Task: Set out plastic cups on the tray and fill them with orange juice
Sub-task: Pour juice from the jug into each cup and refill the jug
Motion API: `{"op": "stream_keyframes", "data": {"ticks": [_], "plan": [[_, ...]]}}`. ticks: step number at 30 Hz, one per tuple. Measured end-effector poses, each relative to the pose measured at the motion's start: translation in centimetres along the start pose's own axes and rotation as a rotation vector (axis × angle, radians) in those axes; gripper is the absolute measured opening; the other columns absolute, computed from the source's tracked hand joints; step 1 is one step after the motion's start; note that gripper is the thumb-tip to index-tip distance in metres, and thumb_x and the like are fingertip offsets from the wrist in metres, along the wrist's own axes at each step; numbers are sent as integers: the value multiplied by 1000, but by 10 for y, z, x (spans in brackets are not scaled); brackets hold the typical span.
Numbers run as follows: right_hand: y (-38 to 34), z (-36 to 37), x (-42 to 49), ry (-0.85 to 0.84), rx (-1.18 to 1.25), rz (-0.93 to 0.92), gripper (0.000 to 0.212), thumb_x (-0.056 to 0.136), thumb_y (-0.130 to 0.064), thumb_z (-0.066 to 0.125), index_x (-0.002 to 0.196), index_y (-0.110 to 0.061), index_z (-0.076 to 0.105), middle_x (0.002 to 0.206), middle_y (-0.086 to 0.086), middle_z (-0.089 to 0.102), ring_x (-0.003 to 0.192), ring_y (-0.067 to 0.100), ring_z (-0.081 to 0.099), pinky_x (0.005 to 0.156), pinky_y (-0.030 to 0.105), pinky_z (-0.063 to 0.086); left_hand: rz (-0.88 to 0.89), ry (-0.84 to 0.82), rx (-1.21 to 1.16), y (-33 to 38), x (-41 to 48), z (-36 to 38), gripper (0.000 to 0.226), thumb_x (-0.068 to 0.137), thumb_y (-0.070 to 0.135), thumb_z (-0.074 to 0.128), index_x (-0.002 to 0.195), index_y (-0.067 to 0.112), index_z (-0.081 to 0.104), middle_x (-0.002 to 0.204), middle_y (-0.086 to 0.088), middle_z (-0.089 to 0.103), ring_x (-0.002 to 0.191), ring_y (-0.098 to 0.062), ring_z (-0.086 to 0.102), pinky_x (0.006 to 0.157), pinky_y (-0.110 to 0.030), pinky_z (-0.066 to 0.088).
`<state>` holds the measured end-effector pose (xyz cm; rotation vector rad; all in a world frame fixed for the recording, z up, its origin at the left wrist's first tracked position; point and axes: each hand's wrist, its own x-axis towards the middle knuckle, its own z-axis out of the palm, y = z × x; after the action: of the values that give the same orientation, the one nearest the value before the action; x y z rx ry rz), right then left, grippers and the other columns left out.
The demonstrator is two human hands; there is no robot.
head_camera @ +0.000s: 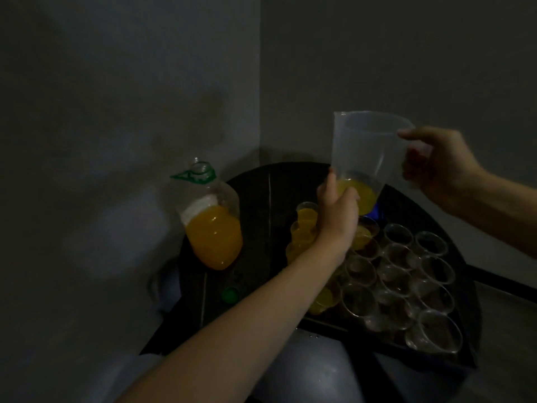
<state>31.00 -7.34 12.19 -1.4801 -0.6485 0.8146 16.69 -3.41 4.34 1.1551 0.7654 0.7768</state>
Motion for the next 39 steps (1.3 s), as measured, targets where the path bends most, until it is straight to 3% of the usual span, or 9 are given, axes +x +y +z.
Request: {"op": "stream_keyframes", "data": {"ticks": [3,6,10,17,19,24,34,37,39], "plan": [[14,33,4,-27,45,-25,40,83,-36,68,117,-17,61,73,-4,56,57,8,47,55,24,35,63,97,52,2,8,-31,63,104,13,42,160,31,22,161,3,23,142,-18,34,115,-39,37],[30,65,12,-55,86,-16,45,79,-37,70,117,-16,62,67,-5,52,55,8,43,55,26,32,64,151,47,1,11,-55,63,104,14,41,161,31,19,165,12,17,150,-19,24,122,-44,29],[48,100,30,-78,111,0,44,75,-36,72,112,-11,68,54,-6,44,50,9,38,52,28,28,51,190,63,-10,21,-79,68,103,14,42,161,34,13,167,16,6,153,-18,16,123,-46,26],[91,134,66,-162,71,1,44,82,-40,67,115,-11,70,70,0,47,56,8,37,60,30,29,12,255,78,-44,48,-108,81,101,6,44,161,36,0,169,12,-7,156,-19,3,125,-46,20],[105,139,73,-186,84,13,44,88,-44,63,120,-15,69,77,2,50,57,8,39,61,28,31,-4,269,80,-56,56,-114,83,99,5,45,161,36,0,169,12,-6,156,-20,4,125,-48,19],[135,147,88,-208,74,32,29,97,-37,54,102,-11,65,67,-3,49,57,7,43,61,28,34,-67,279,46,-81,71,-125,88,96,2,46,160,41,-1,169,10,0,154,-24,14,123,-50,25],[178,157,92,-265,0,126,34,98,-44,51,99,-12,64,64,-3,47,58,10,43,63,32,32,-132,292,45,-118,81,-145,96,91,-3,45,158,47,-2,168,6,8,152,-25,20,121,-49,27],[183,157,88,-272,-2,142,45,100,-41,50,114,-1,65,69,0,50,60,9,46,65,31,35,-157,297,53,-122,79,-145,96,91,-6,45,159,44,-2,168,6,8,152,-26,19,122,-52,26],[183,156,84,-271,-9,142,42,102,-38,47,119,-3,63,73,1,52,60,8,49,66,28,38,-171,296,47,-124,78,-144,96,92,-6,45,159,43,-2,168,5,9,152,-26,19,122,-51,26]]}}
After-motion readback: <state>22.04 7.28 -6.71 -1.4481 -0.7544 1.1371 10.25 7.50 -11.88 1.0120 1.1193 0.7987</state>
